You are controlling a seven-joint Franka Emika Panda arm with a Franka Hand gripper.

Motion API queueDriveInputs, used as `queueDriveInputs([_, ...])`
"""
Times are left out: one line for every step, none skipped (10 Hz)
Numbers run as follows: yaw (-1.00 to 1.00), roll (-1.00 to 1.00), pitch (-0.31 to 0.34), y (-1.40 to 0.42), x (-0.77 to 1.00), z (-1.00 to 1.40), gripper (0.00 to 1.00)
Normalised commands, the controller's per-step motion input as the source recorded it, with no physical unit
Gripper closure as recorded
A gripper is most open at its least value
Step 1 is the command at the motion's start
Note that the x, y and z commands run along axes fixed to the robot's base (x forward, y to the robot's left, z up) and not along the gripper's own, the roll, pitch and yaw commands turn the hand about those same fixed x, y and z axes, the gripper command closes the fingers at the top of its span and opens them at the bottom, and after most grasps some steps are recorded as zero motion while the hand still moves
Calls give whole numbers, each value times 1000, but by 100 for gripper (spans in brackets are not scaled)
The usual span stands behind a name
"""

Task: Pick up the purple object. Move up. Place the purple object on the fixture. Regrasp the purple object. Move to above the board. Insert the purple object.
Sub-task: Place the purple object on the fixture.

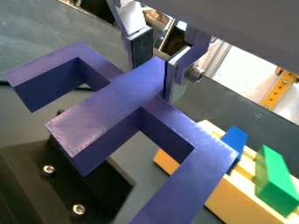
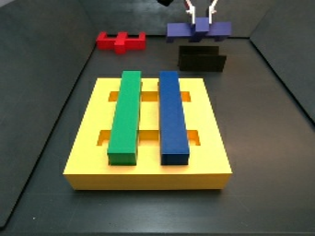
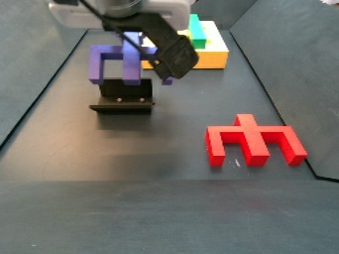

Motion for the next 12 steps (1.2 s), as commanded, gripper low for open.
queueDriveInputs([0,-31,-77,6,177,-354,100])
queueDriveInputs([0,0,-49,29,117,-323,100])
queueDriveInputs([0,0,-57,66,283,-340,100])
queueDriveInputs([0,-51,-80,60,217,-314,100])
queueDriveInputs([0,-151,-114,66,51,-271,100])
queueDriveInputs([0,-174,-140,54,17,-266,100])
queueDriveInputs([0,-154,-134,40,26,-251,100])
queueDriveInputs([0,-83,-103,77,0,-271,100])
queueDriveInputs([0,-74,-71,111,0,-237,100])
queueDriveInputs([0,-40,0,60,23,-103,100])
queueDriveInputs([0,0,0,0,0,0,100])
queueDriveInputs([0,0,0,0,0,0,0])
